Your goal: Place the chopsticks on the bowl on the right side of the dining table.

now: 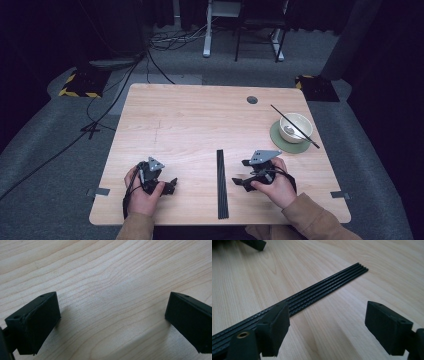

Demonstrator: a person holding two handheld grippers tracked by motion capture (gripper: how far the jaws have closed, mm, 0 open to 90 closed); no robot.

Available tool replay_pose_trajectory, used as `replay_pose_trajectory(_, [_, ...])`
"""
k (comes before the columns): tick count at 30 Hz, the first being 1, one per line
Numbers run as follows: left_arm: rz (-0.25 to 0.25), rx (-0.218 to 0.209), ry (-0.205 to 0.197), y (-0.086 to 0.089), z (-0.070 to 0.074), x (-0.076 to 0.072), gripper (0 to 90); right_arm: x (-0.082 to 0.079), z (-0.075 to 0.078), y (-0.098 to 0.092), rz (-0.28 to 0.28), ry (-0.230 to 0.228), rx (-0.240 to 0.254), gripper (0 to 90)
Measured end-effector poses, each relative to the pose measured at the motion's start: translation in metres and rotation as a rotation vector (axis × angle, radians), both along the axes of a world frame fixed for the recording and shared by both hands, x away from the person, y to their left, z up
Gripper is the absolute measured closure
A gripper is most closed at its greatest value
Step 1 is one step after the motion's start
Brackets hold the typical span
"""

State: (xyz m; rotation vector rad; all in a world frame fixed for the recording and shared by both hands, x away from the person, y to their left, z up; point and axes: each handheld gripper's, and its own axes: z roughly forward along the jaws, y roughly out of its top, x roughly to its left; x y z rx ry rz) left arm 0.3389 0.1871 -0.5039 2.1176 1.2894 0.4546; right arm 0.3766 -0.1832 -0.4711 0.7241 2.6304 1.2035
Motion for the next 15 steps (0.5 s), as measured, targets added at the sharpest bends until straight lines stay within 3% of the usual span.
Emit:
replay_pose_trajectory(3, [-0.001, 0.000, 0.001, 0.000, 0.000, 0.000, 0.1, -0.005, -0.007, 0.008, 0.006, 0.006, -0.013, 24.4])
replay_pose_trajectory(15, [-0.001, 0.000, -0.001, 0.000, 0.000, 0.000, 0.1, -0.014, -0.022, 0.030, 0.022, 0.016, -0.018, 24.3])
